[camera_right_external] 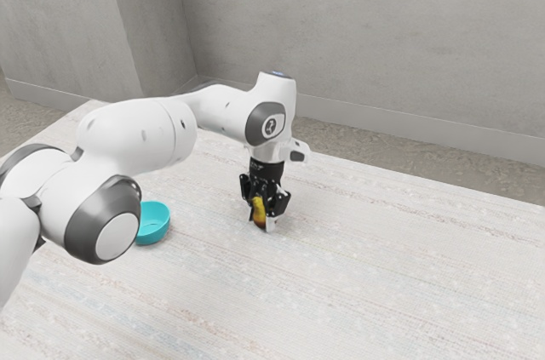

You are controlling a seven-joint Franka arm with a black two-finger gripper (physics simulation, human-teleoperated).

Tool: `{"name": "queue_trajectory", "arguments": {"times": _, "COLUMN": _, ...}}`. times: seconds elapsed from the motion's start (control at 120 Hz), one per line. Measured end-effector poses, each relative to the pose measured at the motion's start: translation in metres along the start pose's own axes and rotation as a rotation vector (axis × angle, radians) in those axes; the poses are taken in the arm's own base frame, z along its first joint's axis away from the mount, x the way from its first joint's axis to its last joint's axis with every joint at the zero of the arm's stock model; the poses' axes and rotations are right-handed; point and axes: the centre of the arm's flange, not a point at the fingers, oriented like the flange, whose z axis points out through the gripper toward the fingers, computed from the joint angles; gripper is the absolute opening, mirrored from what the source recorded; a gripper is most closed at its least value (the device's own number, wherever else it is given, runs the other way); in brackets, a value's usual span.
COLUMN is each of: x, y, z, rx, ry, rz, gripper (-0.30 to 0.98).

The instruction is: Place the pear in the bowl.

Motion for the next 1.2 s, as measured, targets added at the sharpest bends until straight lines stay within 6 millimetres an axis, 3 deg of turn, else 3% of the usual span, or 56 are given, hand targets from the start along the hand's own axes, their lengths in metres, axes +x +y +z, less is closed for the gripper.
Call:
{"name": "queue_trajectory", "arguments": {"times": 0.192, "x": -0.005, "y": -0.002, "z": -0.016, "rx": 0.012, "ry": 0.008, "rz": -0.003, "gripper": 0.08}}
{"name": "queue_trajectory", "arguments": {"times": 0.375, "x": -0.025, "y": -0.01, "z": -0.053, "rx": 0.026, "ry": 0.032, "rz": -0.017, "gripper": 0.05}}
{"name": "queue_trajectory", "arguments": {"times": 0.442, "x": -0.042, "y": -0.027, "z": -0.061, "rx": 0.024, "ry": 0.026, "rz": -0.038, "gripper": 0.05}}
{"name": "queue_trajectory", "arguments": {"times": 0.533, "x": -0.067, "y": -0.065, "z": -0.064, "rx": 0.029, "ry": 0.021, "rz": -0.077, "gripper": 0.05}}
{"name": "queue_trajectory", "arguments": {"times": 0.683, "x": -0.108, "y": -0.119, "z": -0.05, "rx": 0.037, "ry": -0.008, "rz": -0.127, "gripper": 0.05}}
{"name": "queue_trajectory", "arguments": {"times": 0.8, "x": -0.142, "y": -0.146, "z": -0.033, "rx": 0.044, "ry": -0.026, "rz": -0.146, "gripper": 0.05}}
{"name": "queue_trajectory", "arguments": {"times": 1.05, "x": -0.179, "y": -0.187, "z": -0.026, "rx": 0.084, "ry": -0.002, "rz": -0.15, "gripper": 0.05}}
{"name": "queue_trajectory", "arguments": {"times": 1.2, "x": -0.19, "y": -0.189, "z": -0.014, "rx": 0.089, "ry": 0.001, "rz": -0.127, "gripper": 0.05}}
